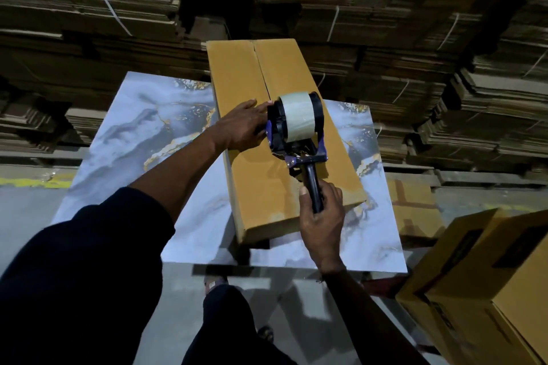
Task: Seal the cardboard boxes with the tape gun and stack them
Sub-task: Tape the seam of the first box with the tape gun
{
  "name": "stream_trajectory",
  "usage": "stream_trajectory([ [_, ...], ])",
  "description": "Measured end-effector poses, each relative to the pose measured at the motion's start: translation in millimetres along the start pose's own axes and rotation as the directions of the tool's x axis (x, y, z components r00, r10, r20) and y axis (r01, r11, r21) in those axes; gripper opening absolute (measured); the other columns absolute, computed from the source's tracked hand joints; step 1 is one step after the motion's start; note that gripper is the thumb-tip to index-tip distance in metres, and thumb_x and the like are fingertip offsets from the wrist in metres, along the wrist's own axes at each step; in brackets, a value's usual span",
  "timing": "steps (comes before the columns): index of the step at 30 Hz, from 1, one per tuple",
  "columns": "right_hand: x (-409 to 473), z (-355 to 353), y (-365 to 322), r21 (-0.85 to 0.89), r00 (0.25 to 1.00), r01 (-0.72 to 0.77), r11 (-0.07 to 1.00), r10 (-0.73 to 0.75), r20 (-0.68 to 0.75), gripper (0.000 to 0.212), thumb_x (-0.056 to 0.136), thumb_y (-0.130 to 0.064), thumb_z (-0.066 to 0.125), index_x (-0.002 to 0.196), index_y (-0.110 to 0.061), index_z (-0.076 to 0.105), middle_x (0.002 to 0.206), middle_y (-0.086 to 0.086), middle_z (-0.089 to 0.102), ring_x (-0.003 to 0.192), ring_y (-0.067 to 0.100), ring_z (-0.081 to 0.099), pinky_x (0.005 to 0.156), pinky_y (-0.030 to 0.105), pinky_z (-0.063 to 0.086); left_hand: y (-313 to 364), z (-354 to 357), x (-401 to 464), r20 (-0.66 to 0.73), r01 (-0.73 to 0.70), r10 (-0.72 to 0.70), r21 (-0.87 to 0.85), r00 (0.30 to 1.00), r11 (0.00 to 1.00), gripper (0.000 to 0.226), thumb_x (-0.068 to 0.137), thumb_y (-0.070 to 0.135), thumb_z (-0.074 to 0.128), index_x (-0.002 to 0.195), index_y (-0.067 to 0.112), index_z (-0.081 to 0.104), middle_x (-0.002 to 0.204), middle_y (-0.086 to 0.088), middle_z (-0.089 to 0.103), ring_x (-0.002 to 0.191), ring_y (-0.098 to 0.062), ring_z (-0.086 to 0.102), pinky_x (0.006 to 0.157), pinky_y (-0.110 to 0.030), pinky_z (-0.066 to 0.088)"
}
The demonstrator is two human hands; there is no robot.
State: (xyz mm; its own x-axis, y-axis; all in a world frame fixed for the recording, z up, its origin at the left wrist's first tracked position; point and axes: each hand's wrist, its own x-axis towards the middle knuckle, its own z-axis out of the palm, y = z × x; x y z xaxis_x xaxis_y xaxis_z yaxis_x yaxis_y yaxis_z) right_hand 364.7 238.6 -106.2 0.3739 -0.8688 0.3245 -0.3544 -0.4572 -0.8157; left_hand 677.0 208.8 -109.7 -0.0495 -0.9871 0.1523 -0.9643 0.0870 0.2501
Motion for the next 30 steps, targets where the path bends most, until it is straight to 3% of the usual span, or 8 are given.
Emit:
stream_trajectory([
  [7,45,12,-4,-0.061,0.986,0.004,0.998,0.006,0.165,0.015,0.101,-0.029,0.061,0.108,-0.016,0.062,0.090,-0.003,0.055,0.093,0.024,0.047,0.077,0.039,0.043,-31,-10,23,0.033,0.048,-0.048,0.019,0.998,0.999,0.037,0.097,0.018,0.057,0.132,0.026,0.064,0.158,-0.004,0.048,0.154,-0.023,0.030,0.128,-0.050,0.014],
  [10,61,4,-9,-0.132,0.950,-0.013,0.991,0.053,0.309,0.024,0.099,-0.043,0.057,0.104,-0.019,0.060,0.081,-0.003,0.055,0.084,0.025,0.052,0.068,0.034,0.036,-30,-10,20,0.009,0.043,-0.043,0.028,0.999,0.999,0.035,0.097,0.018,0.058,0.131,0.025,0.066,0.156,-0.005,0.050,0.152,-0.025,0.033,0.128,-0.051,0.014],
  [13,88,10,-16,-0.214,0.895,-0.107,0.971,0.188,0.405,0.031,0.101,-0.048,0.056,0.107,-0.018,0.061,0.074,0.004,0.061,0.070,0.028,0.060,0.061,0.040,0.044,-26,-11,21,0.009,0.044,-0.045,0.038,0.999,0.998,0.038,0.098,0.017,0.058,0.135,0.023,0.064,0.158,-0.007,0.048,0.151,-0.027,0.034,0.128,-0.050,0.012],
  [19,85,17,-18,-0.265,0.898,-0.117,0.957,0.216,0.384,0.043,0.098,-0.056,0.049,0.111,-0.016,0.057,0.078,0.008,0.063,0.071,0.034,0.061,0.058,0.037,0.043,-24,-14,20,0.017,0.044,-0.044,0.013,0.999,0.999,0.037,0.099,0.018,0.056,0.133,0.026,0.065,0.160,-0.003,0.046,0.153,-0.024,0.031,0.128,-0.049,0.014],
  [22,83,9,-21,-0.275,0.881,-0.157,0.948,0.260,0.395,0.036,0.101,-0.052,0.052,0.109,-0.017,0.057,0.079,0.007,0.063,0.072,0.033,0.061,0.059,0.033,0.040,-25,-15,20,0.028,0.040,-0.040,-0.008,0.999,0.999,0.037,0.100,0.020,0.054,0.135,0.027,0.063,0.160,-0.001,0.045,0.155,-0.023,0.028,0.128,-0.051,0.014],
  [26,57,-18,-29,-0.241,0.870,-0.166,0.956,0.258,0.421,0.024,0.105,-0.041,0.054,0.101,-0.018,0.057,0.068,-0.001,0.058,0.059,0.013,0.055,0.054,0.034,0.038,-26,-14,22,0.107,0.036,-0.040,0.042,0.993,0.998,0.049,0.110,0.033,0.041,0.159,0.031,0.036,0.169,0.005,0.027,0.159,-0.021,0.014,0.128,-0.051,0.011],
  [30,34,-27,-26,-0.196,0.873,-0.207,0.959,0.271,0.404,0.013,0.105,-0.031,0.055,0.102,-0.018,0.055,0.070,-0.001,0.057,0.061,0.012,0.053,0.057,0.035,0.039,-22,-13,22,0.124,0.030,-0.036,0.051,0.992,0.998,0.052,0.112,0.037,0.033,0.163,0.032,0.027,0.171,0.007,0.018,0.160,-0.021,0.009,0.128,-0.051,0.012],
])
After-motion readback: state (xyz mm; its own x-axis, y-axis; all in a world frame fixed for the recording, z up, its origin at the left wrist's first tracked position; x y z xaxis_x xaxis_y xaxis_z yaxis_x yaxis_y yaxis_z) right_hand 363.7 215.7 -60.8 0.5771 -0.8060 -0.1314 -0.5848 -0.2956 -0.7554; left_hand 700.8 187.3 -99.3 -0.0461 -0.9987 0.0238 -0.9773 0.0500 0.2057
